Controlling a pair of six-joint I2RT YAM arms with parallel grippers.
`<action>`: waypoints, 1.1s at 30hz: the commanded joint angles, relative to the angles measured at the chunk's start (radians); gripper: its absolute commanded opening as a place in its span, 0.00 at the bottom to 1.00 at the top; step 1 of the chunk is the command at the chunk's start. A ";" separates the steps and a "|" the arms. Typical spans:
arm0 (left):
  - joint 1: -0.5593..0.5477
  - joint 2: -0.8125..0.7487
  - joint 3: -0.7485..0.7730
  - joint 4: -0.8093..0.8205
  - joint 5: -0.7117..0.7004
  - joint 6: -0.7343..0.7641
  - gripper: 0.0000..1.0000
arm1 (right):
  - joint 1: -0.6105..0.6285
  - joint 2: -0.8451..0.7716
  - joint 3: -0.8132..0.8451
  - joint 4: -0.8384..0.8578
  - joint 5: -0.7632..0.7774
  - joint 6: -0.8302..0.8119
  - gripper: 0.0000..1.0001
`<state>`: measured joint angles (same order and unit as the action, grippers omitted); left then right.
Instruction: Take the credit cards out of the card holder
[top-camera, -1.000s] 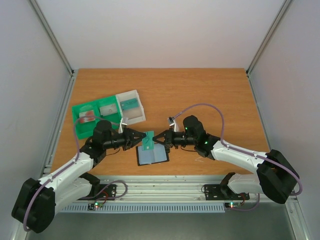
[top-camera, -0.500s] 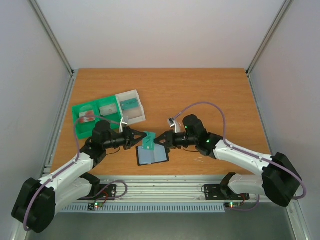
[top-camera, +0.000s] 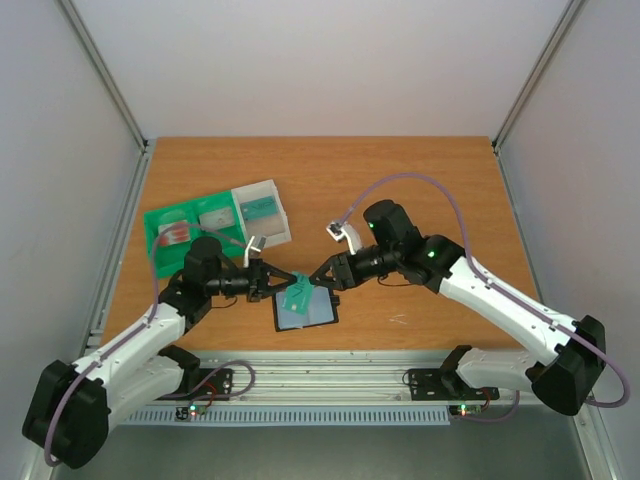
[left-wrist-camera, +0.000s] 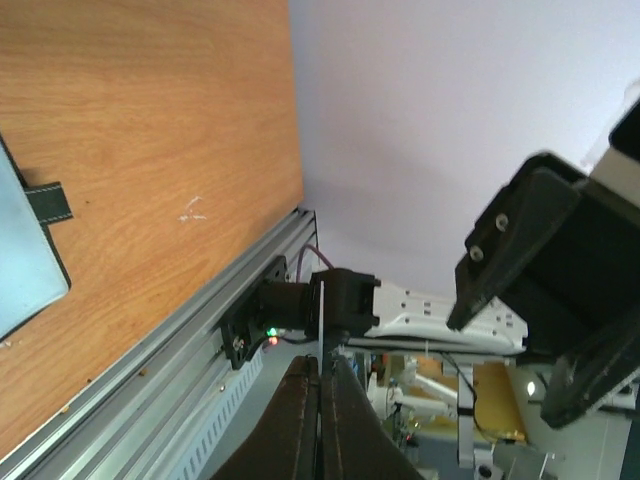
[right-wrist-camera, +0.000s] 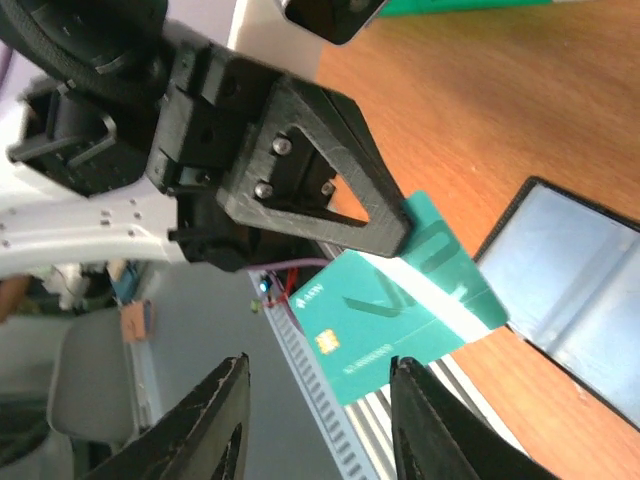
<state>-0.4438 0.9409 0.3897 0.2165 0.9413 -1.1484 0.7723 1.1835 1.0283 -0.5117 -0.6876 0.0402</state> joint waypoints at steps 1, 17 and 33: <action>-0.004 -0.039 0.060 -0.091 0.117 0.103 0.00 | -0.002 0.050 0.086 -0.223 -0.002 -0.170 0.42; -0.004 -0.118 0.084 -0.190 0.180 0.159 0.01 | -0.002 0.153 0.088 -0.156 -0.168 -0.152 0.43; -0.004 -0.128 0.079 -0.181 0.196 0.157 0.01 | -0.002 0.176 0.067 -0.107 -0.232 -0.124 0.22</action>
<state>-0.4450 0.8288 0.4477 0.0177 1.1152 -1.0084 0.7704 1.3495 1.0962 -0.6483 -0.8768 -0.0914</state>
